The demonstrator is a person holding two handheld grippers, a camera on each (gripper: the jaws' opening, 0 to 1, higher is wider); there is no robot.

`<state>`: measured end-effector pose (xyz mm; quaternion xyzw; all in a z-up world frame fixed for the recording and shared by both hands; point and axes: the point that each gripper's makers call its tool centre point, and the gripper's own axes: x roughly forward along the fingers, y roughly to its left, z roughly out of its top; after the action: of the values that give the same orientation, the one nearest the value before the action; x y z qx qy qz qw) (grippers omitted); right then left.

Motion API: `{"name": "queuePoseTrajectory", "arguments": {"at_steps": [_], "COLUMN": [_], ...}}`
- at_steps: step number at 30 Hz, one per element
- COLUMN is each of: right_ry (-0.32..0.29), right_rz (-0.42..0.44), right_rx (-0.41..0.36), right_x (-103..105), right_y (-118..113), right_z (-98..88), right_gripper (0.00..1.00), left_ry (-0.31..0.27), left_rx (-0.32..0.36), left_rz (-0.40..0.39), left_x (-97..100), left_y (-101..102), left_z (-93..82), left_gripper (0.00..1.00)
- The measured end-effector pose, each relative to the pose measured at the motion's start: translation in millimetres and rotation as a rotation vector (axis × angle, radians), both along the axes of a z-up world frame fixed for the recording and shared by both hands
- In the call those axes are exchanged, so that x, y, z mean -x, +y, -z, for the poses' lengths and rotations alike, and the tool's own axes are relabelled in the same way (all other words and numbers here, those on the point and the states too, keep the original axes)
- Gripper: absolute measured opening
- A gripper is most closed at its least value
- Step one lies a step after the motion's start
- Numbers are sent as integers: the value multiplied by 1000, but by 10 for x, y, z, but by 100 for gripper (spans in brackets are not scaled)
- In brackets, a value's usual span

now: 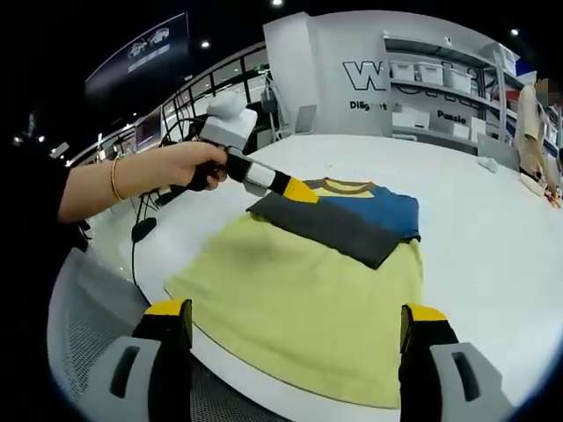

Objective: Fold the garment on the visible template until the final outline fits inside the template.

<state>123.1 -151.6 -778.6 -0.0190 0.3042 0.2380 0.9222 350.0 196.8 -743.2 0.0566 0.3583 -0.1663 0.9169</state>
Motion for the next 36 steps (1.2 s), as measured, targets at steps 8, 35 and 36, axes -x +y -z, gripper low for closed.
{"name": "queuePoseTrajectory", "arguments": {"at_steps": [8, 35, 36], "right_ry": [0, 15, 16], "right_rz": [0, 7, 7], "right_rx": [0, -14, -14], "right_x": [1, 1, 2], "right_y": [-5, -9, -7], "right_z": [-2, 15, 16], "right_gripper": [98, 98, 97], "left_ry": [-15, -4, -2], "left_rx": [68, 317, 318], "left_rz": [127, 460, 462], "left_x": [-77, 290, 286], "left_y": [-737, -3213, -3235], "left_z": [-167, -345, -335], "left_gripper": [88, 37, 36]}}
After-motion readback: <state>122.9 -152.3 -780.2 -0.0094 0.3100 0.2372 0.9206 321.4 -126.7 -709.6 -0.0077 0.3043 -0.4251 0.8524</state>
